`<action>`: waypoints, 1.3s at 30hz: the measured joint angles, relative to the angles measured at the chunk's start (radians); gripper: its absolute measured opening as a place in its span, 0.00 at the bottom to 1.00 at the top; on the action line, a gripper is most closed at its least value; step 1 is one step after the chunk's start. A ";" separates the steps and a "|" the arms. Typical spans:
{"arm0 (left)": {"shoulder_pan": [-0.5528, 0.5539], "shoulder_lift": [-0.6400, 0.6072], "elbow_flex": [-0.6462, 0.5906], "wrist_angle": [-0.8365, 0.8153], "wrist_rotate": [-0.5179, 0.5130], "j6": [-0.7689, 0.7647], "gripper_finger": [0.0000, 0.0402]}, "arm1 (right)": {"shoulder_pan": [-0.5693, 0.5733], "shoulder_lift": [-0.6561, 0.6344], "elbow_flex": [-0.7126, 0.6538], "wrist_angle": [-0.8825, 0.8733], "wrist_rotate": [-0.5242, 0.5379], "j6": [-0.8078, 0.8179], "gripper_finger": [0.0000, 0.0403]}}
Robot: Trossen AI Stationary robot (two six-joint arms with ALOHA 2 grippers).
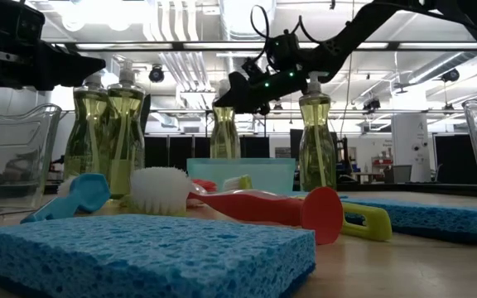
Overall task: Pick & Place Kitchen Sink Supplies
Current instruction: Put the top right dishwashing liquid into the green bin
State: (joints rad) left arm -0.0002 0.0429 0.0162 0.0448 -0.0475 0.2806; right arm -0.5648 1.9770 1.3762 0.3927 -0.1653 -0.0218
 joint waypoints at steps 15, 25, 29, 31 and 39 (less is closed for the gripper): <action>0.000 0.000 0.000 0.000 -0.003 0.000 0.00 | 0.044 -0.007 -0.004 -0.062 -0.004 -0.064 0.68; 0.000 0.000 0.000 0.000 -0.003 0.000 0.00 | 0.044 -0.007 -0.005 -0.078 -0.001 -0.068 0.70; 0.000 0.000 0.000 0.000 -0.003 0.000 0.00 | 0.043 -0.007 -0.005 -0.089 0.000 -0.074 0.72; 0.000 0.000 0.000 0.000 -0.003 0.000 0.00 | 0.043 -0.007 -0.005 -0.097 0.001 -0.087 0.73; 0.000 0.000 0.000 0.000 -0.003 0.000 0.00 | 0.041 -0.007 -0.005 -0.107 0.000 -0.177 0.72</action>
State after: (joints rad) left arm -0.0006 0.0429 0.0162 0.0448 -0.0502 0.2810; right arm -0.5237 1.9701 1.3708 0.2855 -0.1654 -0.1990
